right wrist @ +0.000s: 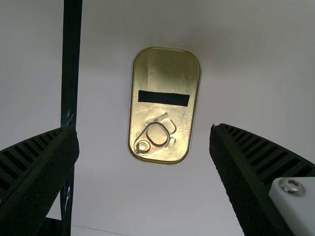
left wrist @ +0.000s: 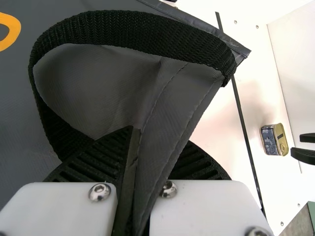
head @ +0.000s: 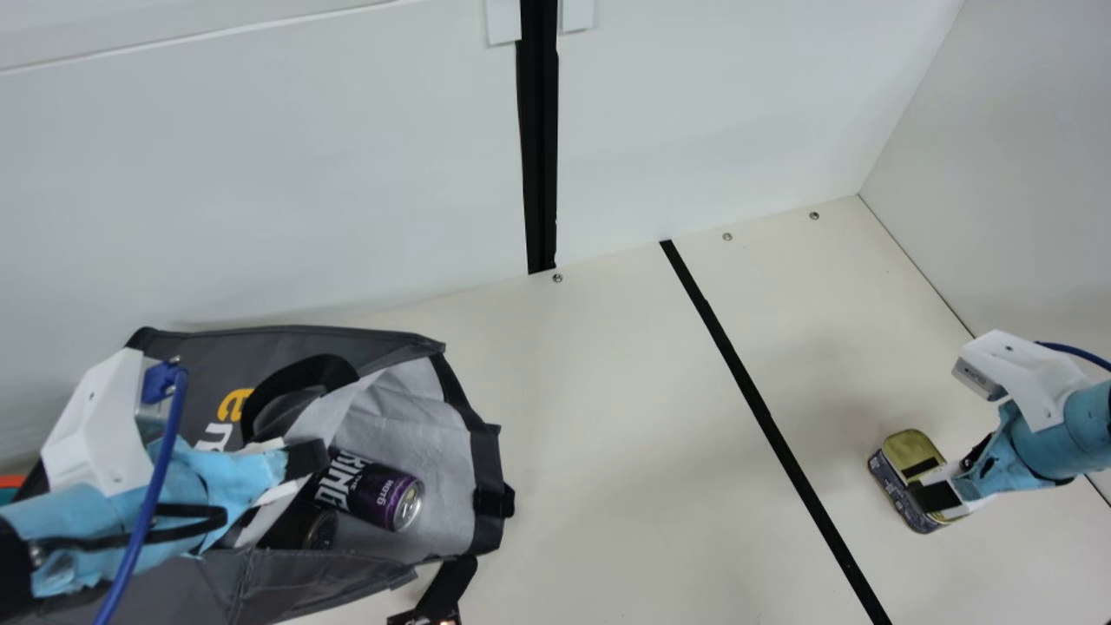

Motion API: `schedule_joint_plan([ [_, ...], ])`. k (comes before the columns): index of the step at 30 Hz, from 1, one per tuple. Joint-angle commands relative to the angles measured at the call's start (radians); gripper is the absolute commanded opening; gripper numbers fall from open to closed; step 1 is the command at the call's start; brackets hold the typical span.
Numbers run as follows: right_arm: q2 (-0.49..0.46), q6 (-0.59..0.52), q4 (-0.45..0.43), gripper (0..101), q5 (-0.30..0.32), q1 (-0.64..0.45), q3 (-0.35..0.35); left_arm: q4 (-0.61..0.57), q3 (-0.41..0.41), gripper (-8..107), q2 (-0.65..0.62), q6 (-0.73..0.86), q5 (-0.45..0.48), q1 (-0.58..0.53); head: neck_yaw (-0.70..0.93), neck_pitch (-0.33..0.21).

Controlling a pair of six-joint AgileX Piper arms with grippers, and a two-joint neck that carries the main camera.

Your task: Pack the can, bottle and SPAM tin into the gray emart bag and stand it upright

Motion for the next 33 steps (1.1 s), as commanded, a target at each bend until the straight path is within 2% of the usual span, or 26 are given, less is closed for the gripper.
schedule_joint_plan([
  [1,0.004,0.004,-0.004,95,0.0,0.003,-0.003,0.0,0.0,-8,0.0,0.0,0.0,0.0,-0.002,-0.023],
  [33,0.08,0.036,-0.041,95,0.0,0.034,-0.039,0.0,0.0,-8,0.0,0.0,0.0,0.0,-0.002,-0.023],
])
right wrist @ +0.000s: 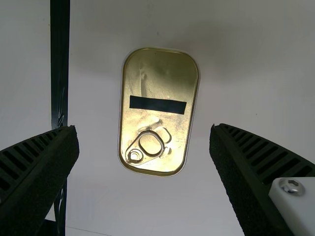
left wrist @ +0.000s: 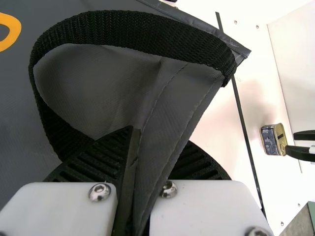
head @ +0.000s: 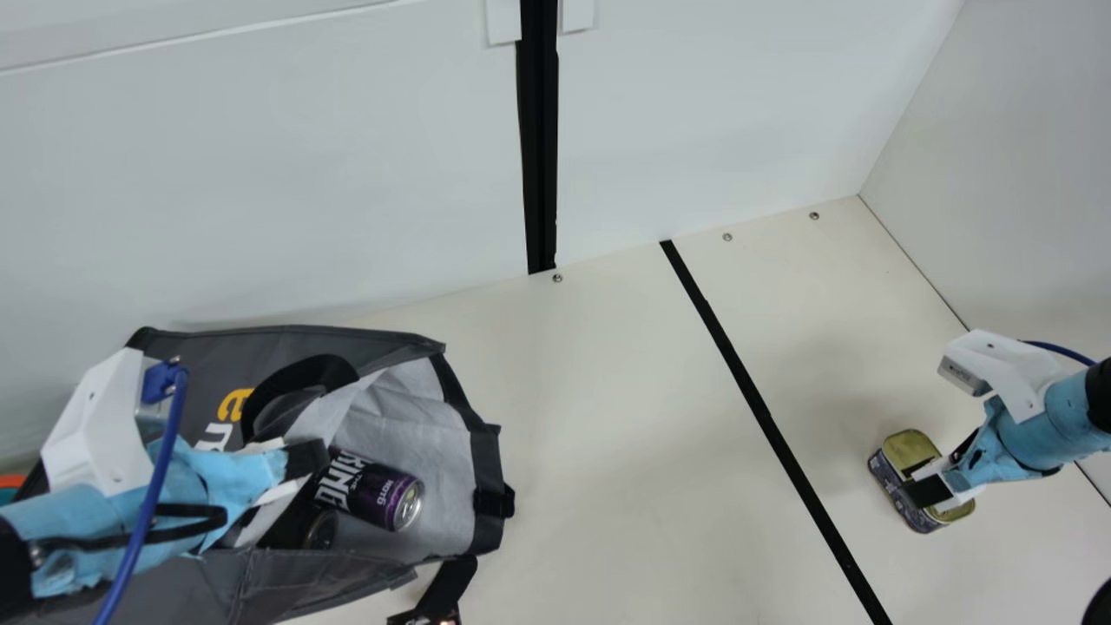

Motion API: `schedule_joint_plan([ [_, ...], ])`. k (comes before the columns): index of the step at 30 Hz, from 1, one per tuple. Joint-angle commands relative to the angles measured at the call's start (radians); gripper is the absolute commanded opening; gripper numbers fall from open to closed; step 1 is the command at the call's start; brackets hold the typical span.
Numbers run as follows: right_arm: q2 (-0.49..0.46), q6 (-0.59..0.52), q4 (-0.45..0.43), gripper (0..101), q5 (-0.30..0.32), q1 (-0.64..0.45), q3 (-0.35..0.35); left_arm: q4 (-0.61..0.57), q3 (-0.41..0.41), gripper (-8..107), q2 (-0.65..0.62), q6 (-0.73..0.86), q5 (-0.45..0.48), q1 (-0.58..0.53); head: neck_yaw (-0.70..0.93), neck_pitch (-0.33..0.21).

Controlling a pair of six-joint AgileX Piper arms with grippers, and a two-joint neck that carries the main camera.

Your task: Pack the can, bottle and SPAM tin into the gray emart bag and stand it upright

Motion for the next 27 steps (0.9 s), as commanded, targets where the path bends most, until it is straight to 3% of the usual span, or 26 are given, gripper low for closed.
schedule_joint_plan([
  [1,0.005,0.002,-0.002,95,0.0,0.0,-0.004,0.0,0.0,-8,0.0,0.0,0.0,0.0,-0.001,-0.023],
  [27,0.075,0.017,-0.016,95,-0.056,0.037,0.019,0.0,0.0,-8,0.0,0.0,0.0,0.0,-0.001,-0.023],
])
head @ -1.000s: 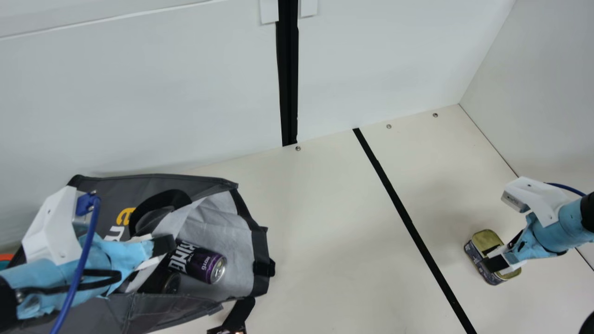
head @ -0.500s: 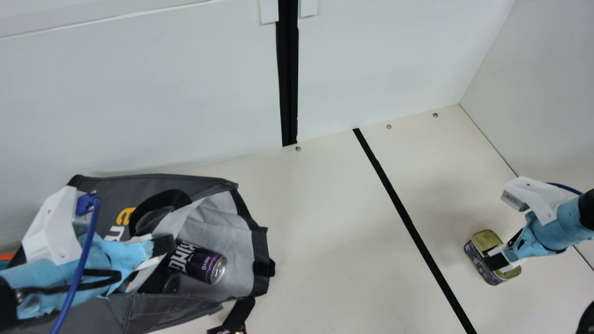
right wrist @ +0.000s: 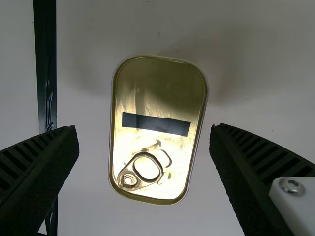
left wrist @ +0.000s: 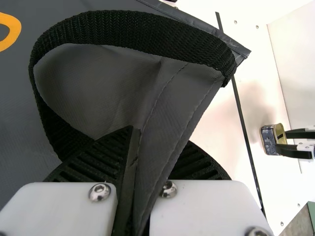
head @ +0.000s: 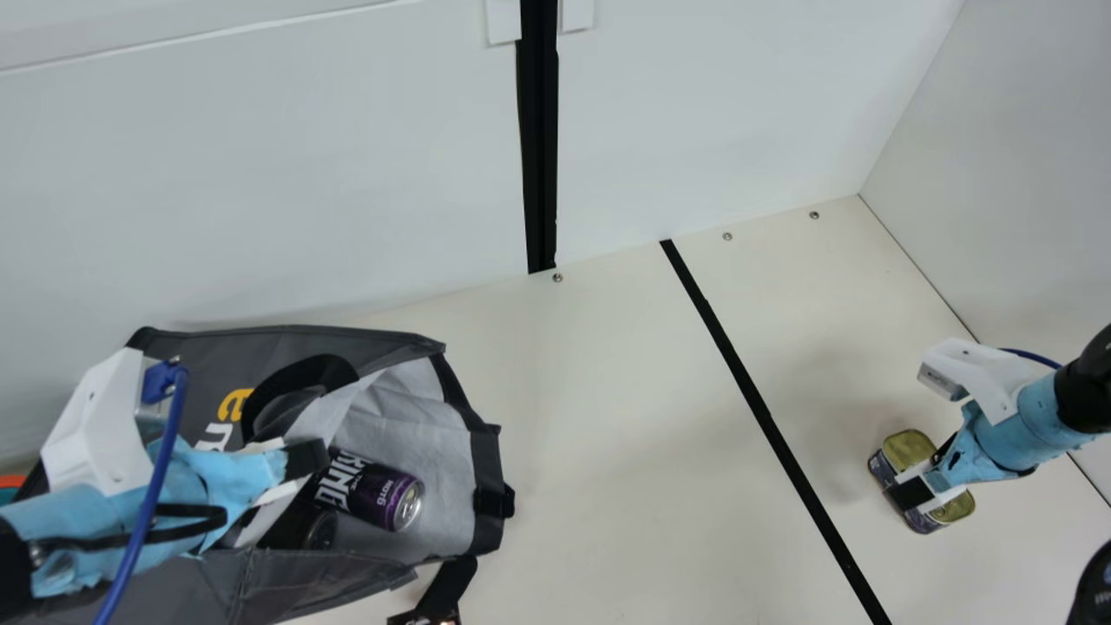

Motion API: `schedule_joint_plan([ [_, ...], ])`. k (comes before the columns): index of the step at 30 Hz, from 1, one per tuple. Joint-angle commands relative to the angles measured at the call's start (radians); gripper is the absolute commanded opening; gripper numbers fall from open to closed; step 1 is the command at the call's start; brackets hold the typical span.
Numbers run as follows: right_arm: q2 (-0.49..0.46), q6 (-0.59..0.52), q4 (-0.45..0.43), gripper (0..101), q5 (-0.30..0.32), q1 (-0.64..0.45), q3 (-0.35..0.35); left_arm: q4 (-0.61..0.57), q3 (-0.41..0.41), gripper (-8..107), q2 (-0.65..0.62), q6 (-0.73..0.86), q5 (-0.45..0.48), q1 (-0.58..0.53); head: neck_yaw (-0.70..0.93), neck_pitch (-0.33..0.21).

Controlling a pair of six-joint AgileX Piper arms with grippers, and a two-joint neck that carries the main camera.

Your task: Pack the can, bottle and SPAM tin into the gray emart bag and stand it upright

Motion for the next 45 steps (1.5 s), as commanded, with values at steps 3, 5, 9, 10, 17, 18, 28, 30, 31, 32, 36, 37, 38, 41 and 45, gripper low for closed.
schedule_joint_plan([
  [3,0.011,0.003,-0.007,95,-0.011,0.007,0.004,0.0,0.0,-8,0.0,0.0,0.0,0.0,-0.001,-0.023],
  [5,0.017,0.004,-0.011,95,-0.018,0.01,0.006,0.0,0.0,-8,0.0,0.0,0.0,0.0,-0.001,-0.023],
  [9,0.028,0.005,-0.02,95,-0.028,0.017,0.007,0.0,0.0,-8,0.0,0.0,0.0,0.0,-0.001,-0.023],
  [10,0.031,0.005,-0.022,95,-0.031,0.018,0.007,0.0,0.0,-8,0.0,0.0,0.0,0.0,-0.001,-0.023],
  [17,0.046,0.0,-0.034,62,-0.051,0.027,0.008,0.0,0.0,-8,0.0,0.0,0.0,0.0,-0.001,-0.023],
  [18,0.048,-0.001,-0.036,55,-0.054,0.028,0.007,0.0,0.0,-8,0.0,0.0,0.0,0.0,-0.001,-0.023],
  [28,0.051,-0.021,-0.034,0,-0.062,0.03,-0.001,0.0,0.0,-8,0.0,0.0,0.0,0.0,-0.001,-0.023],
  [30,0.05,-0.031,-0.027,0,-0.06,0.031,-0.007,0.0,0.0,-8,0.0,0.0,0.0,0.0,-0.001,-0.023],
  [31,0.049,-0.036,-0.023,0,-0.058,0.032,-0.011,0.0,0.0,-8,0.0,0.0,0.0,0.0,-0.001,-0.023],
  [32,0.047,-0.042,-0.018,0,-0.055,0.033,-0.015,0.0,0.0,-8,0.0,0.0,0.0,0.0,-0.001,-0.023],
  [36,0.041,-0.067,0.005,0,-0.038,0.04,-0.035,0.0,0.0,-8,0.0,0.0,0.0,0.0,-0.001,-0.023],
  [37,0.039,-0.073,0.011,0,-0.032,0.042,-0.041,0.0,0.0,-8,0.0,0.0,0.0,0.0,-0.001,-0.023],
  [38,0.037,-0.08,0.017,0,-0.026,0.045,-0.047,0.0,0.0,-8,0.0,0.0,0.0,0.0,-0.001,-0.023],
  [41,0.031,-0.102,0.037,0,-0.005,0.055,-0.068,0.0,0.0,-8,0.0,0.0,0.0,0.0,-0.001,-0.023],
  [45,0.023,-0.132,0.06,0,0.024,0.071,-0.094,0.0,0.0,-8,0.0,0.0,0.0,0.0,-0.001,-0.023],
])
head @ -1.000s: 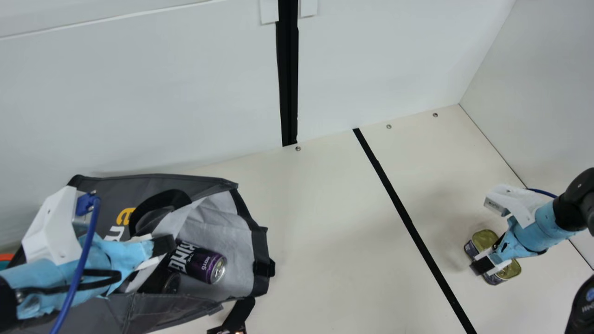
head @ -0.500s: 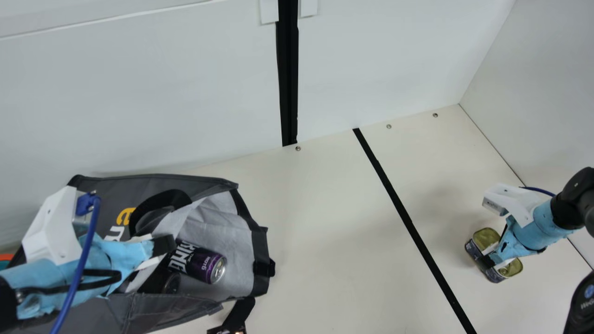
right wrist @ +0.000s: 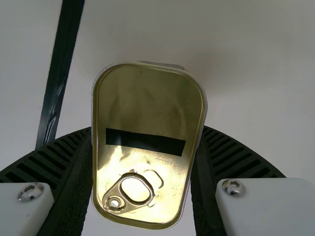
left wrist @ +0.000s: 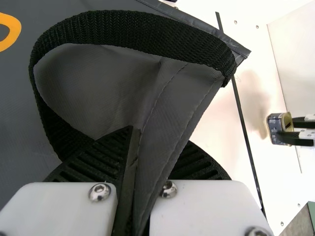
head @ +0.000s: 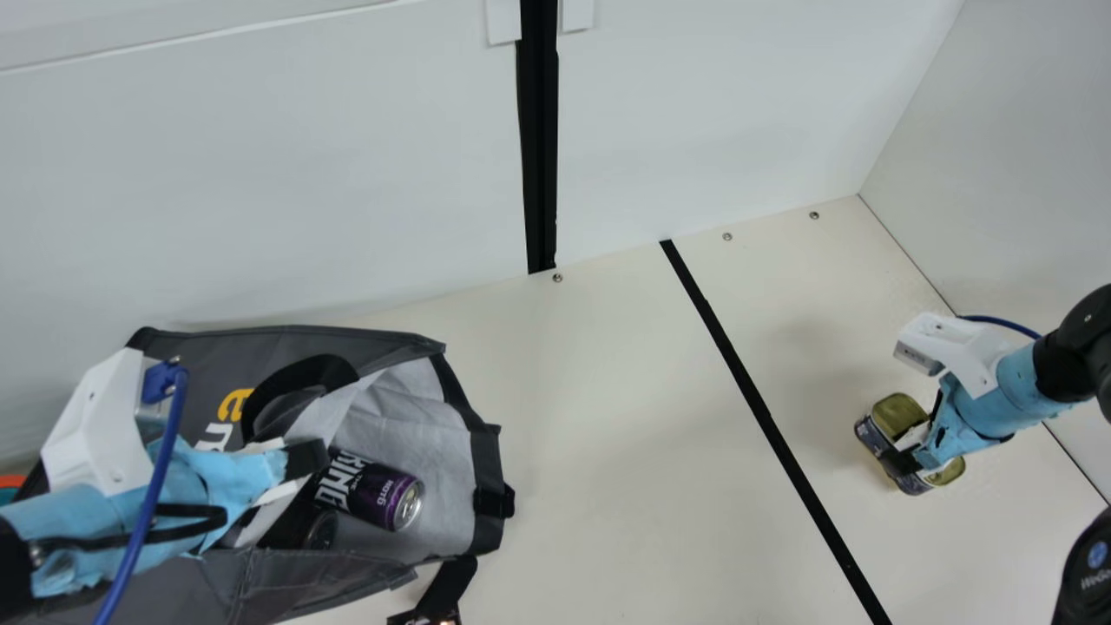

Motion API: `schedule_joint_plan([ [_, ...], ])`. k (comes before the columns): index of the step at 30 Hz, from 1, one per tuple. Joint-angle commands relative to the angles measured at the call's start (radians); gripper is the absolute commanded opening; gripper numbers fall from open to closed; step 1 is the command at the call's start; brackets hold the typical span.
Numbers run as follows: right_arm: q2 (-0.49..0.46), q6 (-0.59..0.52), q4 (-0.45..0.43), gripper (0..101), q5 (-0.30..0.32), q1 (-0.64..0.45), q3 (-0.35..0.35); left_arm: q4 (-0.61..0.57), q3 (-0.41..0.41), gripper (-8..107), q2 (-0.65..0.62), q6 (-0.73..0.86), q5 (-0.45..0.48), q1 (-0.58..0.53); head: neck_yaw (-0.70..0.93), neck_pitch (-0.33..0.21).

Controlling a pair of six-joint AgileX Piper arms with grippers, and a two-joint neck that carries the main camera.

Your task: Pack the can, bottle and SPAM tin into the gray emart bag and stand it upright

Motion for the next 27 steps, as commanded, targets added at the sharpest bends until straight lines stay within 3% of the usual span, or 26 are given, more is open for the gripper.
schedule_joint_plan([
  [1,-0.003,-0.013,0.011,0,0.017,0.007,-0.01,0.0,0.0,-8,0.0,0.0,0.0,0.0,-0.001,-0.023],
  [10,-0.031,-0.059,0.047,0,0.041,0.066,-0.008,0.0,0.0,-8,0.0,0.0,0.0,0.0,-0.001,-0.023],
  [27,-0.103,-0.04,0.068,0,0.041,0.255,0.034,0.0,0.0,-8,0.0,0.0,0.0,0.0,-0.001,-0.023],
])
